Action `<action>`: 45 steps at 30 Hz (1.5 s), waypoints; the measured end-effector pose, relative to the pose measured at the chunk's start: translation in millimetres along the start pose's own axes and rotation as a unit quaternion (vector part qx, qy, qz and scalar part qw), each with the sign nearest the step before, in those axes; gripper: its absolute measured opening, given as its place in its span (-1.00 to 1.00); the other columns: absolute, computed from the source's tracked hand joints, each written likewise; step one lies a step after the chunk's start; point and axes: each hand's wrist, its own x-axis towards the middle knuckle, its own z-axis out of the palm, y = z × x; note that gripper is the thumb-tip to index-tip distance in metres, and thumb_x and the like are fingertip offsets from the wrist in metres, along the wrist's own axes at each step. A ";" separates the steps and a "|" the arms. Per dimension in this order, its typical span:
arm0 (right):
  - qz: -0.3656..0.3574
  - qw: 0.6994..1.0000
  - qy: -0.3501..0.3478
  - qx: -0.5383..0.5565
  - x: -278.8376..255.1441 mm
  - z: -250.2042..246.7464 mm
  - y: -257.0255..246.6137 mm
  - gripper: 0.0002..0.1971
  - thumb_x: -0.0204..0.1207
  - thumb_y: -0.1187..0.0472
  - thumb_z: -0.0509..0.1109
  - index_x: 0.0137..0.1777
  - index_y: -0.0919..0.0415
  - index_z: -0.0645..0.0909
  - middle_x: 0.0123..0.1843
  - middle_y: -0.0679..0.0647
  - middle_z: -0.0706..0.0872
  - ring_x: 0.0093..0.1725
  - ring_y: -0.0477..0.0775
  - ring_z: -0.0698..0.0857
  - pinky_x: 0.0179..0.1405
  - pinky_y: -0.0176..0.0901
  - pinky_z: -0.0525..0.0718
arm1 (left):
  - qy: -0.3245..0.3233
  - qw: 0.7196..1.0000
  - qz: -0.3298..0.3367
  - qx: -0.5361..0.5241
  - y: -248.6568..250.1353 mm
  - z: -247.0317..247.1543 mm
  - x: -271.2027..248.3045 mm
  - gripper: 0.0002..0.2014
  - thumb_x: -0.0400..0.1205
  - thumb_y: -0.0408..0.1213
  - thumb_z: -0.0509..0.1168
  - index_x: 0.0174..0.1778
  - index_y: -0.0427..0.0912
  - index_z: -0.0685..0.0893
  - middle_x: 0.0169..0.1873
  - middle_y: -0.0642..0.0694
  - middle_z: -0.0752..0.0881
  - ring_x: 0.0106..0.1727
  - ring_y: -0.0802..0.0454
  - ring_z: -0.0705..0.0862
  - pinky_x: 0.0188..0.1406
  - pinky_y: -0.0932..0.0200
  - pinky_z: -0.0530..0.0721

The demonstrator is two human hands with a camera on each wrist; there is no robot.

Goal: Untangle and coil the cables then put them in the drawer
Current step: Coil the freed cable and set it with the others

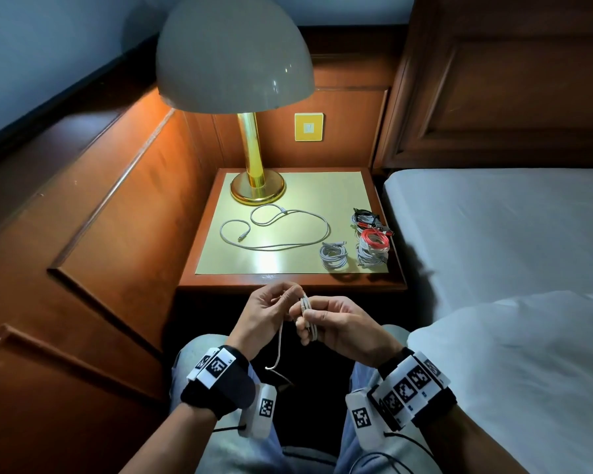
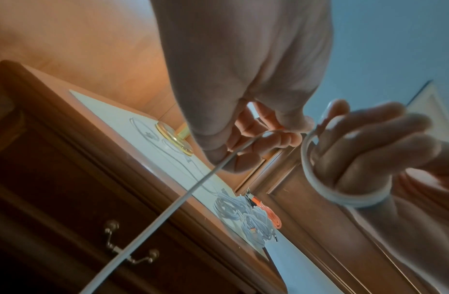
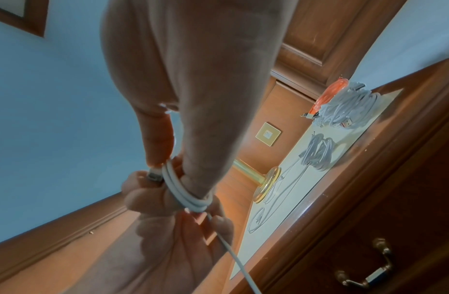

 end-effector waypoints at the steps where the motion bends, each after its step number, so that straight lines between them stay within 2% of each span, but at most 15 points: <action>1: -0.007 1.000 -0.006 -0.001 0.0 1.0 -1.2 -0.70 0.69 0.37 0.28 0.31 0.59 0.56 -0.10 0.22 0.69 -0.15 0.10 0.66 -0.05 -0.12 0.70 | -0.003 0.999 -0.010 -0.030 -0.8 2.8 -2.0 -0.74 0.69 -0.23 0.33 -0.08 -0.43 0.67 -0.46 -0.18 0.65 -0.52 0.00 0.65 -0.48 0.17 0.70; 5: -0.057 0.998 0.004 0.004 3.1 3.5 -11.2 -0.71 0.70 0.41 0.26 0.29 0.65 0.55 -0.05 0.31 0.71 -0.14 0.16 0.70 -0.01 -0.09 0.74 | 0.011 1.000 -0.016 0.000 -18.0 7.0 -3.3 -0.82 0.76 -0.27 0.29 -0.03 -0.32 0.70 -0.49 0.04 0.61 -0.49 0.16 0.56 -0.42 0.27 0.58; 8: -0.094 0.993 0.067 0.020 9.4 5.0 -22.0 -0.77 0.64 0.37 0.34 0.21 0.46 0.70 -0.03 0.32 0.76 -0.10 0.17 0.76 -0.04 -0.09 0.79 | 0.003 0.997 -0.017 0.077 -26.5 13.2 -6.4 -0.75 0.76 -0.17 0.31 -0.12 -0.25 0.75 -0.44 0.02 0.61 -0.43 0.15 0.50 -0.37 0.28 0.49; 11: -0.146 0.979 0.137 -0.043 16.9 3.9 -30.6 -0.79 0.62 0.41 0.36 0.19 0.45 0.70 -0.05 0.33 0.78 -0.03 0.20 0.77 0.09 -0.11 0.78 | -0.022 0.990 -0.006 0.143 -28.9 19.7 -11.1 -0.80 0.75 -0.25 0.32 -0.14 -0.17 0.80 -0.43 0.08 0.63 -0.40 0.17 0.52 -0.33 0.32 0.50; 14: -0.208 0.928 0.202 -0.233 20.8 -2.0 -32.8 -0.83 0.68 0.48 0.34 0.19 0.45 0.71 -0.03 0.32 0.82 -0.02 0.10 0.81 0.08 -0.20 0.75 | -0.044 0.976 0.023 0.211 -24.9 20.3 -14.7 -0.85 0.73 -0.26 0.35 -0.12 -0.09 0.80 -0.44 0.16 0.66 -0.38 0.24 0.57 -0.27 0.33 0.54; 16: -0.225 0.881 0.221 -0.353 20.2 -6.0 -30.5 -0.83 0.66 0.47 0.35 0.16 0.37 0.73 -0.05 0.16 0.84 -0.01 -0.03 0.82 0.09 -0.28 0.73 | -0.037 0.967 0.053 0.247 -19.3 18.3 -15.4 -0.87 0.73 -0.29 0.36 -0.11 -0.12 0.78 -0.45 0.24 0.67 -0.38 0.32 0.58 -0.27 0.42 0.51; 20: -0.220 0.810 0.195 -0.508 16.0 -18.4 -20.8 -0.89 0.63 0.41 0.39 0.01 0.23 0.71 -0.12 -0.04 0.77 -0.07 -0.08 0.75 0.02 -0.28 0.69 | 0.005 0.933 0.162 0.322 -9.3 9.4 -8.8 -0.92 0.68 -0.36 0.41 -0.11 -0.16 0.78 -0.35 0.20 0.72 -0.32 0.34 0.64 -0.21 0.45 0.53; 22: -0.184 0.817 0.180 -0.516 15.0 -24.5 -15.5 -0.93 0.63 0.34 0.38 -0.06 0.20 0.68 -0.16 0.04 0.74 -0.11 0.06 0.72 -0.02 -0.01 0.73 | 0.022 0.921 0.195 0.337 -5.4 3.6 -4.3 -0.94 0.66 -0.33 0.42 -0.10 -0.19 0.78 -0.31 0.13 0.74 -0.30 0.35 0.63 -0.20 0.43 0.56; 24: -0.135 0.854 0.166 -0.474 12.7 -25.3 -14.0 -0.90 0.65 0.29 0.35 -0.08 0.20 0.67 -0.16 0.07 0.74 -0.11 0.12 0.71 0.08 0.20 0.75 | 0.027 0.915 0.215 0.341 0.9 0.7 -0.7 -0.90 0.65 -0.26 0.41 -0.10 -0.19 0.79 -0.30 0.09 0.76 -0.30 0.29 0.65 -0.22 0.38 0.60; 26: -0.105 0.907 0.147 -0.381 8.2 -22.6 -14.2 -0.87 0.70 0.36 0.31 -0.02 0.32 0.69 -0.16 0.10 0.73 -0.12 0.05 0.69 0.10 0.03 0.75 | 0.023 0.910 0.225 0.349 5.9 -1.6 2.8 -0.88 0.66 -0.23 0.41 -0.11 -0.19 0.78 -0.31 0.09 0.76 -0.32 0.19 0.66 -0.24 0.35 0.61; 29: -0.077 0.945 0.124 -0.292 2.6 -18.1 -15.6 -0.81 0.75 0.41 0.22 0.03 0.53 0.62 -0.15 0.21 0.67 -0.13 0.08 0.67 0.03 -0.10 0.65 | 0.023 0.911 0.229 0.341 8.1 -3.9 7.2 -0.93 0.65 -0.31 0.44 -0.12 -0.21 0.77 -0.32 0.09 0.75 -0.31 0.17 0.65 -0.23 0.36 0.59; 35: -0.011 0.985 0.073 -0.159 0.4 -13.1 -14.4 -0.74 0.74 0.31 0.19 0.04 0.52 0.62 -0.12 0.28 0.62 -0.12 0.14 0.62 -0.02 -0.09 0.64 | 0.020 0.922 0.217 0.320 12.0 -2.4 9.0 -0.89 0.63 -0.31 0.48 -0.18 -0.23 0.74 -0.36 0.15 0.71 -0.32 0.29 0.62 -0.20 0.45 0.53; 39: -0.003 0.997 0.035 -0.074 -3.8 -4.9 -17.4 -0.75 0.68 0.28 0.22 0.14 0.44 0.65 -0.13 0.28 0.65 -0.16 0.13 0.64 -0.05 -0.11 0.66 | 0.015 0.947 0.143 0.286 14.0 -6.0 13.6 -0.85 0.62 -0.16 0.48 -0.16 -0.13 0.70 -0.39 0.14 0.67 -0.35 0.26 0.58 -0.26 0.36 0.52; 43: -0.001 1.000 0.000 -0.023 -2.5 0.5 -17.1 -0.76 0.69 0.31 0.25 0.19 0.47 0.62 -0.13 0.26 0.67 -0.19 0.12 0.67 -0.06 -0.15 0.68 | -0.018 0.988 0.060 0.139 13.3 -4.5 12.8 -0.74 0.67 -0.01 0.42 -0.11 -0.15 0.66 -0.42 -0.04 0.62 -0.38 -0.01 0.61 -0.31 0.04 0.67; 45: -0.005 1.000 -0.013 0.004 -2.8 2.6 -17.1 -0.78 0.69 0.34 0.24 0.19 0.47 0.61 -0.13 0.25 0.66 -0.20 0.11 0.67 -0.05 -0.15 0.69 | -0.031 0.999 0.028 0.016 17.5 6.2 6.5 -0.73 0.70 -0.16 0.33 -0.08 -0.34 0.57 -0.49 -0.17 0.55 -0.53 -0.03 0.61 -0.48 0.14 0.66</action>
